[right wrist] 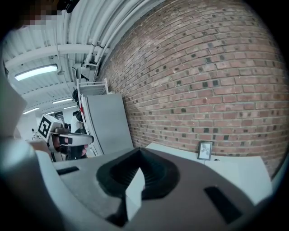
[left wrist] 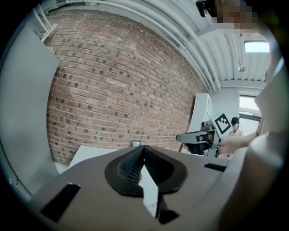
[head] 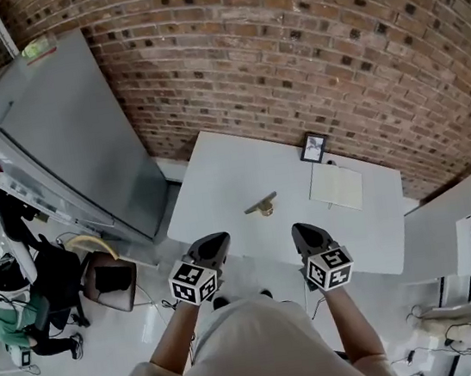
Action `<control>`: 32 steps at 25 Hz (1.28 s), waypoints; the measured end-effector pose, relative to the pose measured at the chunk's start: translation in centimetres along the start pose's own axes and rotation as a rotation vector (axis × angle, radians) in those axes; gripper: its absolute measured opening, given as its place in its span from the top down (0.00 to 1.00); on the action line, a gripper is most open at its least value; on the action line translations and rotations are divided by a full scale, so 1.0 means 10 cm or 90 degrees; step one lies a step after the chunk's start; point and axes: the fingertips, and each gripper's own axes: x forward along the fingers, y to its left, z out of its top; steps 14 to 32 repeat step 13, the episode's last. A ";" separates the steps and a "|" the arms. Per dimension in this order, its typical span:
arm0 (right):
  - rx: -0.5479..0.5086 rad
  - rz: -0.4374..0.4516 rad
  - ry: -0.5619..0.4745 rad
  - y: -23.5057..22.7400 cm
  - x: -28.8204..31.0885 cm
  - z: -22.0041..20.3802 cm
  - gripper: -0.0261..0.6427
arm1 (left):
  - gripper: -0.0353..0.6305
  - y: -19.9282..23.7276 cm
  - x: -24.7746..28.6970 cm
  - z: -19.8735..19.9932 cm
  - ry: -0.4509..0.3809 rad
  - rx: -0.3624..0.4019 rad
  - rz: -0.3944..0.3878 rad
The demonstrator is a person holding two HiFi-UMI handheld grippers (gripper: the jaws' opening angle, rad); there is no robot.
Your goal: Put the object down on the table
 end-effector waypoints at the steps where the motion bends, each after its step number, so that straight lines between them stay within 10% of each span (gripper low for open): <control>1: 0.000 -0.002 0.001 0.00 0.00 0.00 0.96 | 0.96 0.00 0.00 0.00 0.000 -0.001 -0.001; 32: 0.003 -0.015 0.003 0.01 -0.03 0.00 0.96 | 0.96 -0.01 0.01 0.02 -0.001 -0.005 -0.013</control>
